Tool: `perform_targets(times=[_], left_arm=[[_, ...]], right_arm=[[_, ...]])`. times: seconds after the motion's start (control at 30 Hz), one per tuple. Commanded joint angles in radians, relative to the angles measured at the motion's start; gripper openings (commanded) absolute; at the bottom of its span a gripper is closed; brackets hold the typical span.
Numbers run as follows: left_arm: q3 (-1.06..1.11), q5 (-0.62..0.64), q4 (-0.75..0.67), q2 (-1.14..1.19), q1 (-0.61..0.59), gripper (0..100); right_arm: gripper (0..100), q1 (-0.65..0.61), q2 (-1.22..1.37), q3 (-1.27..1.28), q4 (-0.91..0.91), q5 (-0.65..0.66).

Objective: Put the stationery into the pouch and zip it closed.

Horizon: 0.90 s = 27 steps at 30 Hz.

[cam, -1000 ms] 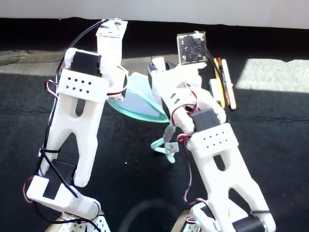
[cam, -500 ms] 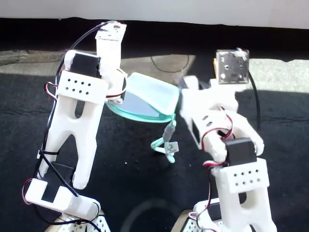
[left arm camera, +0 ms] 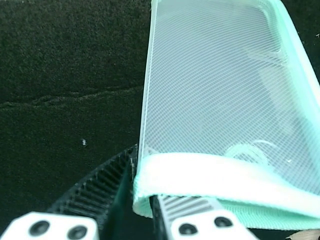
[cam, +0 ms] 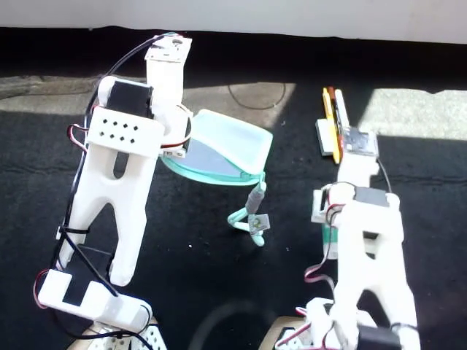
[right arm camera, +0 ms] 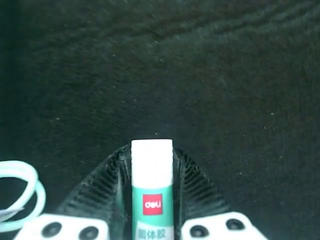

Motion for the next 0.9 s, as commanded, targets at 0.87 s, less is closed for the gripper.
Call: perform_targets(times=[0.87], left_arm=[[-0.154, 0.000, 0.008, 0.031, -0.004, 1]], right_arm=[[17.9, -0.107, 0.124, -0.081, -0.013, 0.031]])
